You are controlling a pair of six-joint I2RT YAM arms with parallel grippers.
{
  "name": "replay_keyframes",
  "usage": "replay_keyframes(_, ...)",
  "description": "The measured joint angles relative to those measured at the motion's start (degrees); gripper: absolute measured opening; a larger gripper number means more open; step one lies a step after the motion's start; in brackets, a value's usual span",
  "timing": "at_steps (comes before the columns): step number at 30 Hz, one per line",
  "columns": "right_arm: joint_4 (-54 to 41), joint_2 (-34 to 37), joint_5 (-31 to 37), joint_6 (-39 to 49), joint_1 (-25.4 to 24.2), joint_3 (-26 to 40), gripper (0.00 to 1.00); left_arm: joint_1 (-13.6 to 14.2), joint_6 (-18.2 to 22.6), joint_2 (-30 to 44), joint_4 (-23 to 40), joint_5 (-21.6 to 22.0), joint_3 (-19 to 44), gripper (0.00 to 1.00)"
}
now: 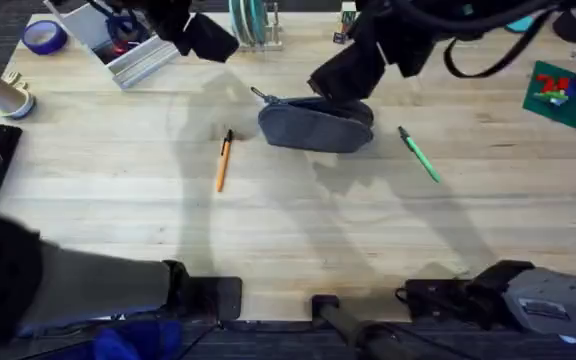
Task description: Unzip the bag, pick up the pens from the table one at a time and place them inside, then zip the bag closed.
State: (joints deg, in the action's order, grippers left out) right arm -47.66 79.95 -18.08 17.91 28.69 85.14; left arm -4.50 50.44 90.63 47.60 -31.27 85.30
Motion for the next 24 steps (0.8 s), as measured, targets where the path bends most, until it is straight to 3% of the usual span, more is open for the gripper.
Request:
replay_keyframes(1,-2.03,-1.1,0.64,-0.52,-0.51,0.0,0.997,0.77,-3.33,-3.34,1.59,0.7,0.0,0.995)
replay_keyframes(2,-6.31,-2.5,1.02,-4.35,-3.41,0.0,0.998,1.37,-9.6,-9.46,6.71,1.09,0.0,0.995)
replay_keyframes(4,-8.66,-2.54,1.29,-5.25,-4.72,0.0,0.998,1.36,-11.45,-11.71,10.11,1.11,0.0,0.994)
replay_keyframes(11,-14.84,-2.54,1.63,-5.88,-8.35,0.0,0.996,1.36,-14.68,-17.24,21.22,1.12,0.0,0.995)
replay_keyframes(24,-19.59,-2.54,1.8,3.4,-9.22,0.0,0.996,3.62,-17.45,-21.18,26.73,1.09,0.0,0.995)
